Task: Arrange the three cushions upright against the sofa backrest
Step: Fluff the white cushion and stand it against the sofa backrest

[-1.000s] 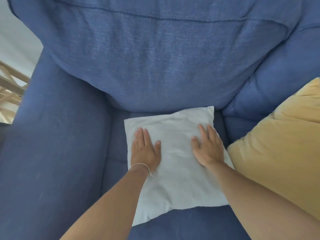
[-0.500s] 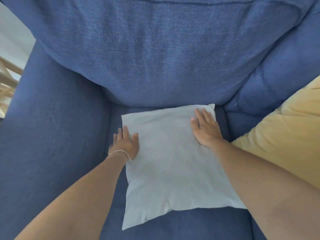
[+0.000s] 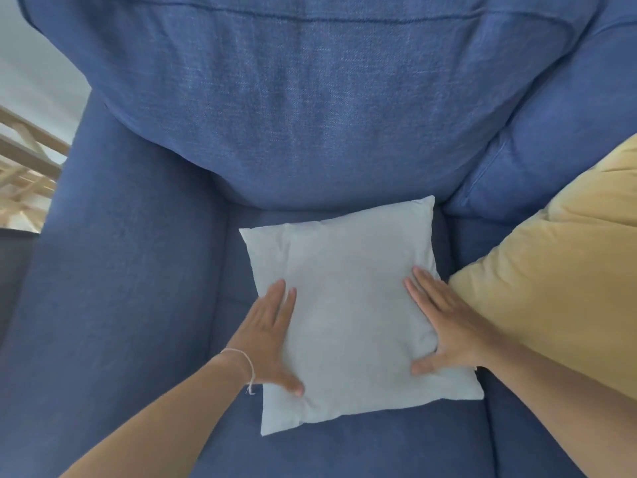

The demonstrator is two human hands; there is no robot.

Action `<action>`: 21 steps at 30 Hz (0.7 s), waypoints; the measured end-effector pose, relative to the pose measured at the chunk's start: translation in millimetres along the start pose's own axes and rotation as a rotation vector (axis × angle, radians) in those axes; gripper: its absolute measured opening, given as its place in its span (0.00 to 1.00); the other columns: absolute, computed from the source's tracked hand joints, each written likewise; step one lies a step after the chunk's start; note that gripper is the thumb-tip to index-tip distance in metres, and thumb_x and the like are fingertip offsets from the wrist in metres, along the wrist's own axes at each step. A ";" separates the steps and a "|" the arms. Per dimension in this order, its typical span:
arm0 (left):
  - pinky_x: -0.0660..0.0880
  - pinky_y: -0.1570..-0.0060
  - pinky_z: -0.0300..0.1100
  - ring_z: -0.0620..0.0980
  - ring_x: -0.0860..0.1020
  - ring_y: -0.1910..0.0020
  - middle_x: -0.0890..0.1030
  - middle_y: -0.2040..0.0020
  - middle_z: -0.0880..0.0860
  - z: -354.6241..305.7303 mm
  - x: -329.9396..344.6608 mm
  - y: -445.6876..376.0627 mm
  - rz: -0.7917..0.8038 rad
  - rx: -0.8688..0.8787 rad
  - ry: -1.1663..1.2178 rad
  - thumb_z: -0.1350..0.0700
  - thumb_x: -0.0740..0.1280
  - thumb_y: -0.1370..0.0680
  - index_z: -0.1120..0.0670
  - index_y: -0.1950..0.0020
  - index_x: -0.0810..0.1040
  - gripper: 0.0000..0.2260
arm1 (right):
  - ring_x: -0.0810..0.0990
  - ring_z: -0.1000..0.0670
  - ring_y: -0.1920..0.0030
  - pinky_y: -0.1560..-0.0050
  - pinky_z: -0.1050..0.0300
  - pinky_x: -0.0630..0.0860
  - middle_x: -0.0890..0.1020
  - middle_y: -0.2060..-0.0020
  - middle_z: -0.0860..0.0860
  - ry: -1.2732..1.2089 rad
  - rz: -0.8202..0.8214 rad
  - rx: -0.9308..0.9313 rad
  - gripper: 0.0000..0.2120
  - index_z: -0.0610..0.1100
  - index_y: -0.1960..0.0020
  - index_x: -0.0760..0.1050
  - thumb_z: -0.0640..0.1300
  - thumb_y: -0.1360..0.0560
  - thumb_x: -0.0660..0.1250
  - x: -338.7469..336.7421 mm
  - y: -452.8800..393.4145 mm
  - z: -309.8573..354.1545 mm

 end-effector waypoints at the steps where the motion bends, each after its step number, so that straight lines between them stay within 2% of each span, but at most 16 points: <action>1: 0.38 0.20 0.52 0.48 0.23 0.24 0.19 0.25 0.49 5.4 8.5 1.9 0.005 -0.037 -0.014 0.26 0.73 0.49 0.47 0.27 0.18 0.75 | 0.23 0.53 0.23 0.20 0.50 0.36 0.20 0.25 0.54 0.018 0.028 0.003 0.73 0.53 0.23 0.22 0.84 0.45 0.64 1.9 0.2 -1.9; 6: 0.39 0.21 0.57 0.52 0.24 0.23 0.19 0.25 0.50 28.3 8.5 -0.3 0.041 -0.120 -0.138 0.27 0.74 0.48 0.44 0.29 0.16 0.74 | 0.21 0.50 0.24 0.22 0.50 0.32 0.19 0.26 0.50 0.175 0.088 -0.060 0.75 0.53 0.24 0.20 0.80 0.47 0.67 6.6 4.4 -9.1; 8: 0.40 0.21 0.57 0.54 0.27 0.22 0.21 0.24 0.51 45.1 -4.7 -4.6 0.080 -0.145 -0.155 0.28 0.74 0.48 0.41 0.29 0.17 0.73 | 0.22 0.54 0.24 0.21 0.54 0.33 0.20 0.25 0.54 0.125 0.118 -0.070 0.74 0.55 0.22 0.23 0.81 0.47 0.67 -2.0 6.2 -9.3; 9: 0.45 0.20 0.57 0.55 0.31 0.20 0.24 0.22 0.51 56.8 -10.4 -7.2 0.113 -0.187 -0.111 0.29 0.75 0.48 0.40 0.28 0.19 0.73 | 0.26 0.56 0.23 0.21 0.55 0.37 0.24 0.23 0.57 0.018 0.113 -0.058 0.71 0.58 0.20 0.28 0.81 0.46 0.67 -10.3 4.4 -9.8; 10: 0.55 0.21 0.56 0.56 0.37 0.18 0.30 0.19 0.50 68.6 -16.8 -9.4 0.135 -0.244 0.002 0.30 0.77 0.48 0.40 0.25 0.22 0.73 | 0.33 0.58 0.20 0.21 0.56 0.43 0.31 0.21 0.60 -0.137 0.054 -0.030 0.65 0.60 0.19 0.37 0.82 0.43 0.66 -22.9 0.2 -11.0; 11: 0.69 0.29 0.53 0.56 0.47 0.18 0.39 0.17 0.49 78.3 -24.1 -13.2 0.143 -0.312 0.187 0.33 0.79 0.45 0.40 0.22 0.28 0.71 | 0.43 0.58 0.19 0.21 0.55 0.50 0.42 0.19 0.61 -0.317 -0.067 0.017 0.57 0.61 0.19 0.48 0.81 0.40 0.65 -38.8 -6.4 -14.2; 12: 0.78 0.42 0.49 0.56 0.57 0.20 0.50 0.17 0.48 85.6 -31.3 -18.8 0.118 -0.377 0.400 0.37 0.80 0.41 0.42 0.19 0.36 0.66 | 0.55 0.57 0.20 0.22 0.53 0.58 0.54 0.20 0.60 -0.481 -0.225 0.100 0.50 0.60 0.21 0.57 0.80 0.37 0.63 -53.5 -15.6 -21.2; 13: 0.79 0.52 0.47 0.55 0.67 0.25 0.62 0.20 0.49 89.7 -37.5 -27.1 0.053 -0.429 0.618 0.41 0.78 0.35 0.45 0.17 0.43 0.57 | 0.63 0.56 0.24 0.25 0.50 0.64 0.63 0.24 0.59 -0.622 -0.379 0.223 0.46 0.57 0.23 0.62 0.78 0.35 0.63 -67.4 -23.8 -27.8; 14: 0.77 0.57 0.46 0.55 0.74 0.33 0.72 0.27 0.50 92.8 -42.7 -36.9 -0.041 -0.480 0.849 0.45 0.75 0.28 0.48 0.17 0.52 0.46 | 0.68 0.53 0.27 0.27 0.49 0.67 0.67 0.26 0.57 -0.746 -0.480 0.377 0.43 0.54 0.24 0.63 0.76 0.32 0.64 -75.4 -34.0 -36.6; 15: 0.76 0.57 0.46 0.55 0.79 0.41 0.80 0.36 0.52 94.9 -47.7 -46.6 -0.136 -0.535 1.064 0.47 0.70 0.23 0.51 0.19 0.60 0.35 | 0.71 0.50 0.28 0.29 0.48 0.69 0.69 0.26 0.54 -0.878 -0.510 0.536 0.43 0.52 0.23 0.62 0.73 0.30 0.64 -78.1 -46.1 -44.6; 16: 0.77 0.53 0.48 0.56 0.81 0.47 0.83 0.43 0.54 92.6 -52.8 -54.9 -0.210 -0.574 1.236 0.47 0.66 0.21 0.53 0.24 0.69 0.26 | 0.72 0.46 0.29 0.31 0.47 0.70 0.70 0.26 0.51 -1.015 -0.481 0.680 0.44 0.50 0.21 0.61 0.73 0.29 0.63 -77.6 -57.5 -47.7; 17: 0.79 0.48 0.51 0.58 0.83 0.48 0.85 0.46 0.56 87.7 -56.3 -62.2 -0.255 -0.602 1.354 0.43 0.64 0.22 0.55 0.32 0.77 0.24 | 0.74 0.43 0.31 0.32 0.46 0.71 0.73 0.28 0.50 -1.130 -0.426 0.774 0.47 0.48 0.22 0.62 0.75 0.31 0.62 -75.6 -67.2 -45.9; 18: 0.80 0.44 0.54 0.59 0.83 0.48 0.85 0.47 0.56 80.9 -60.6 -66.7 -0.289 -0.630 1.410 0.37 0.64 0.25 0.56 0.39 0.80 0.26 | 0.77 0.41 0.35 0.35 0.46 0.74 0.76 0.31 0.49 -1.194 -0.380 0.811 0.49 0.45 0.24 0.66 0.78 0.34 0.61 -73.2 -75.9 -42.6; 19: 0.79 0.42 0.55 0.58 0.83 0.49 0.85 0.48 0.55 75.8 -65.2 -69.1 -0.321 -0.660 1.409 0.32 0.64 0.30 0.57 0.43 0.81 0.31 | 0.79 0.42 0.40 0.39 0.47 0.76 0.79 0.36 0.48 -1.211 -0.374 0.807 0.48 0.44 0.29 0.71 0.78 0.35 0.61 -74.4 -81.5 -39.0; 21: 0.78 0.46 0.49 0.55 0.78 0.57 0.79 0.56 0.53 66.1 -77.7 -71.3 -0.435 -0.646 1.412 0.32 0.65 0.32 0.60 0.51 0.78 0.31 | 0.81 0.46 0.48 0.49 0.51 0.77 0.82 0.46 0.50 -1.210 -0.459 0.756 0.36 0.45 0.38 0.77 0.73 0.32 0.64 -82.4 -84.6 -30.5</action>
Point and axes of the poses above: each hand's wrist, its own y-axis away from the middle knuckle, its own x-axis out of the palm, z = x × y, the point moved 6 cm from there along -y, towards the middle knuckle
